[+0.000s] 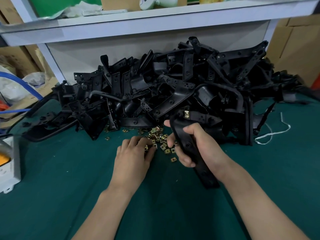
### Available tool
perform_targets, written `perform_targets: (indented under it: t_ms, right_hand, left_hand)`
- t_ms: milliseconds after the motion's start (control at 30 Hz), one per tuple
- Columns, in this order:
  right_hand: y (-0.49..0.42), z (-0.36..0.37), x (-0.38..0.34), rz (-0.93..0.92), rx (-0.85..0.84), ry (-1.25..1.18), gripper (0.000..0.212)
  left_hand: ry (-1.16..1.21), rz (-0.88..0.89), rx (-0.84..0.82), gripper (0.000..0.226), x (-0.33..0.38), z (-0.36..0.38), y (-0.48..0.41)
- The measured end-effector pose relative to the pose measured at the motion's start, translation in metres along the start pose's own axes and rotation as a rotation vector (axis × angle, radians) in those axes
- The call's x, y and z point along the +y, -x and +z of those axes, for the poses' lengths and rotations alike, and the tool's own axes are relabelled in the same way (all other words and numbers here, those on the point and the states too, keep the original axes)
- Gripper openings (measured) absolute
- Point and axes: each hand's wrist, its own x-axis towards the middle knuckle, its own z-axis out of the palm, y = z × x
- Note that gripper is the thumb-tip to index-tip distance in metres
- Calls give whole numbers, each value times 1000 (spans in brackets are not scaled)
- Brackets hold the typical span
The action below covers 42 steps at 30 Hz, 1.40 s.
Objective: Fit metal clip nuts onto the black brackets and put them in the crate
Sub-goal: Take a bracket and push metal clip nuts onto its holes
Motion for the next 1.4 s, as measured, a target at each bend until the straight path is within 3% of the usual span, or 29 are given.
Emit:
perform_targets:
  t_ms: [433, 667, 767, 833, 900, 1000, 1033, 1167, 1400]
  right_hand:
    - [2, -7, -7, 19, -179, -259, 54]
    - [2, -9, -7, 20, -158, -276, 53]
    - [0, -7, -3, -16, -23, -101, 48]
    - [1, -3, 1, -58, 143, 131, 38]
    - [4, -2, 7, -133, 305, 492, 24]
    - [7, -3, 14, -220, 412, 1302, 53]
    - [6, -3, 15, -227, 423, 1441, 60]
    - [1, -4, 16, -202, 444, 1488, 68]
    - [2, -5, 16, -197, 535, 1488, 65]
  left_hand:
    - [56, 1, 98, 30, 0, 1, -2]
    - [65, 1, 181, 24, 1, -1, -3]
    - [171, 12, 287, 19, 2, -7, -2]
    - [415, -7, 345, 15, 6, -13, -1]
    - [740, -58, 295, 10, 11, -15, -1]
    - [1185, -225, 94, 22, 18, -17, -3]
    - [1276, -270, 40, 25, 19, -18, -4]
    - [1469, -338, -26, 26, 18, -19, -6]
    - [1457, -349, -2, 28, 18, -20, -7]
